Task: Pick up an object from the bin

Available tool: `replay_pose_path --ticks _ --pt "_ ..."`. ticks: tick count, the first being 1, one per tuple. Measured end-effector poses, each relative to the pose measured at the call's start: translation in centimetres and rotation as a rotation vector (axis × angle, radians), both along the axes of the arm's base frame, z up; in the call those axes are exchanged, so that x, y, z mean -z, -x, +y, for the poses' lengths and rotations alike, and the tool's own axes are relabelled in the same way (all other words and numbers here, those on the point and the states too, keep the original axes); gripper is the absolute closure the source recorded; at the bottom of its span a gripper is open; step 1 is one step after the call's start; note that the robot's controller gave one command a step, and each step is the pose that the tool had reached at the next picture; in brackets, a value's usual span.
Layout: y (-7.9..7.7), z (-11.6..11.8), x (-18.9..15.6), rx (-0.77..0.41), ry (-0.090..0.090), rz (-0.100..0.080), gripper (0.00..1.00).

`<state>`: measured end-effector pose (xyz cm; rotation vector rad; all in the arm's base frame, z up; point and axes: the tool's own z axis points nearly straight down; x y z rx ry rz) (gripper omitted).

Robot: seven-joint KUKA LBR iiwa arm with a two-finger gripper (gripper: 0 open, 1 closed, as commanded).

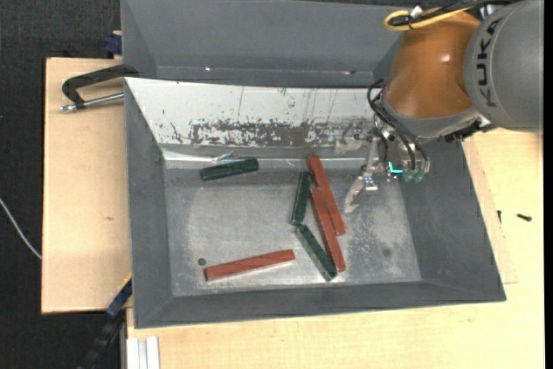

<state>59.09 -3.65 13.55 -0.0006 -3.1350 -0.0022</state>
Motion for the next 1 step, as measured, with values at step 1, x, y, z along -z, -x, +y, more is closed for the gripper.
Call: replay_pose_path --ticks 1 --pt "-0.13 0.0 -0.42 -0.001 0.0 -0.006 0.0"
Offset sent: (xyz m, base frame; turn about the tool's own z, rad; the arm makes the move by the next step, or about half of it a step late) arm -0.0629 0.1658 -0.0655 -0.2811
